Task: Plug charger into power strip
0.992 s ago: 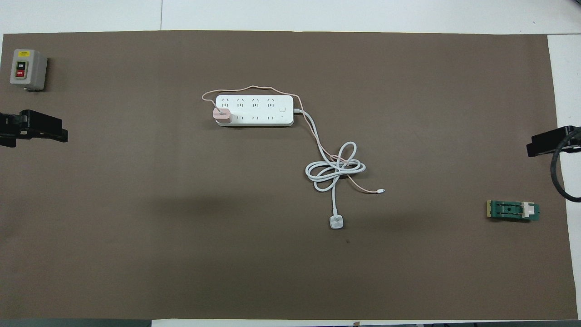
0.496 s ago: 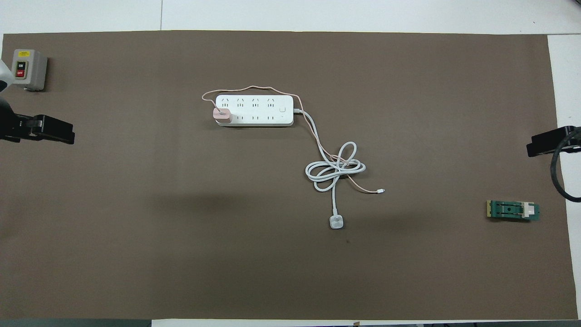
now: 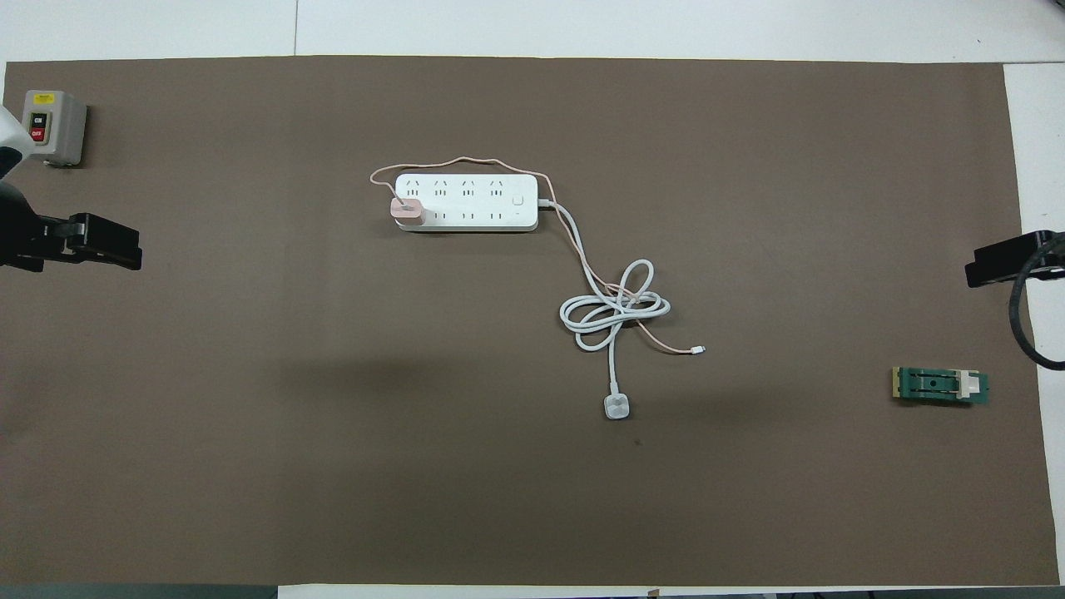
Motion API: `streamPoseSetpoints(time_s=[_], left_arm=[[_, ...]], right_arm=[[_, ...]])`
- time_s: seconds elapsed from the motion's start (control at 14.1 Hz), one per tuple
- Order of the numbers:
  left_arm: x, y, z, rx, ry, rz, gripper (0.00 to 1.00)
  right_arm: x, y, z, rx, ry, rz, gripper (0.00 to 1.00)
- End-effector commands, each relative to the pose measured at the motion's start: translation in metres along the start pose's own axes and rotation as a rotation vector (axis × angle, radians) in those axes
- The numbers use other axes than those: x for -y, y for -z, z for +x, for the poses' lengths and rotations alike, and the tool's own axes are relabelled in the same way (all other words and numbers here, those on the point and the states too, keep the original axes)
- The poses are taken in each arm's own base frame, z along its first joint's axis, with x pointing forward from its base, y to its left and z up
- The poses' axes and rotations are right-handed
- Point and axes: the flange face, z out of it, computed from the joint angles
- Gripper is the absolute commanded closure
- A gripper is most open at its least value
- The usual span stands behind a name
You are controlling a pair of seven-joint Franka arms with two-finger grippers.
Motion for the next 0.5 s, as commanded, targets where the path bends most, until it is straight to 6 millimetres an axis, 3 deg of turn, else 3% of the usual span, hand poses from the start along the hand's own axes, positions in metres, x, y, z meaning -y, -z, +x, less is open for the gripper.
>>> streamPoseSetpoints(time_s=[0.0, 0.43], left_arm=[[-0.0023, -0.0017, -0.0145, 0.035, 0.017, -0.003, 0.00], [-0.0063, -0.0011, -0.0157, 0.046, 0.036, -0.063, 0.00]], right_arm=[[-0.0003, 0.0003, -0.0049, -0.007, -0.016, 0.015, 0.00], [-0.0003, 0.0003, -0.0049, -0.007, -0.016, 0.015, 0.00]])
